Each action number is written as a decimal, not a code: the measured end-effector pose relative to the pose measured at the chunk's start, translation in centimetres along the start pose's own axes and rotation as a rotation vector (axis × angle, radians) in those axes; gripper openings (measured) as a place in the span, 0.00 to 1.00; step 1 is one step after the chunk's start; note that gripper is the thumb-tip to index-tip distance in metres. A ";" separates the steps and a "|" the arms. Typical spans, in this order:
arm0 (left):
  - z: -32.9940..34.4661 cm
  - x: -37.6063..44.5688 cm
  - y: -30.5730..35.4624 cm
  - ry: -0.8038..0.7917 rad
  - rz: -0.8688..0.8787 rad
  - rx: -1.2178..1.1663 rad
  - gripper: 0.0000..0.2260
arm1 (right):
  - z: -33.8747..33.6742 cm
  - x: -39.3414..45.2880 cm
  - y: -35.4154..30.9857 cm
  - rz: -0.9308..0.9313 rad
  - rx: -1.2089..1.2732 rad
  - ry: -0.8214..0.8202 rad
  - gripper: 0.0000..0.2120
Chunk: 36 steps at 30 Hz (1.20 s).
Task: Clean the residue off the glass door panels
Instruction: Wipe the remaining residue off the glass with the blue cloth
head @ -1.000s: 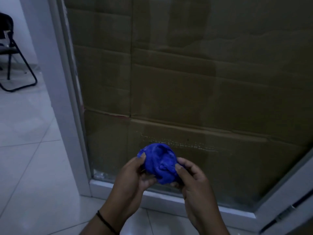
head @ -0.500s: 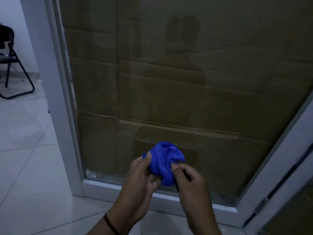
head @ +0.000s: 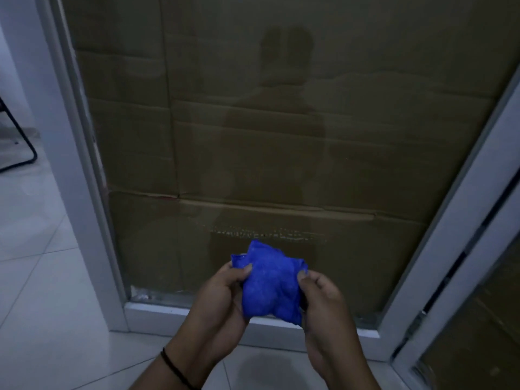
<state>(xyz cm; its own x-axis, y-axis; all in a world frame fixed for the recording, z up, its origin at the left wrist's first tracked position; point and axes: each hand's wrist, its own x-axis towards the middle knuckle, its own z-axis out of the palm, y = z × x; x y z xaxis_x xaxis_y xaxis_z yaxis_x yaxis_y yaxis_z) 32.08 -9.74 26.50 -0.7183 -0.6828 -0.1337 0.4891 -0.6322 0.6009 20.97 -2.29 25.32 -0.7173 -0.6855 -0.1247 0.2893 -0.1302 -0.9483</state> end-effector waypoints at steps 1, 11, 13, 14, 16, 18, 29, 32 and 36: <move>-0.1 0.0 0.0 -0.029 -0.028 -0.015 0.18 | -0.1 0.0 0.2 -0.021 -0.060 0.014 0.05; -0.3 0.6 -1.6 -0.018 0.003 0.214 0.13 | 0.2 -1.7 0.1 -0.187 -0.353 -0.171 0.03; -0.4 0.8 -1.9 0.063 0.059 0.468 0.12 | 0.1 -1.6 0.5 -0.202 -0.365 -0.113 0.05; -0.6 0.9 -2.0 0.079 0.076 0.530 0.12 | 0.0 -1.5 0.7 -0.214 -0.369 -0.098 0.06; -1.0 0.7 -2.1 0.063 0.066 0.518 0.13 | 0.1 -1.5 1.0 -0.239 -0.362 -0.087 0.07; -1.1 0.5 -2.5 0.001 0.016 0.426 0.15 | 0.5 -1.5 1.4 -0.251 -0.327 -0.077 0.07; -4.5 2.2 -1.7 0.232 0.190 0.325 0.09 | 3.2 0.4 5.9 -0.454 -0.831 -0.092 0.08; -7.9 3.9 -0.4 0.488 0.450 0.890 0.09 | 3.4 1.4 7.0 -0.515 -0.786 -0.009 0.10; -12.5 6.0 4.1 0.620 0.807 1.407 0.09 | 2.5 3.5 7.6 -0.591 -0.811 0.120 0.12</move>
<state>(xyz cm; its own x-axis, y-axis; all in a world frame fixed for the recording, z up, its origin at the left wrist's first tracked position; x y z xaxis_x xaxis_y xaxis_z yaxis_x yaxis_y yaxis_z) 35.97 -21.00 18.33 -0.0845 -0.8809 0.4657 -0.4120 0.4564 0.7887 22.22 -7.43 18.42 -0.6779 -0.5864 0.4435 -0.6197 0.1311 -0.7738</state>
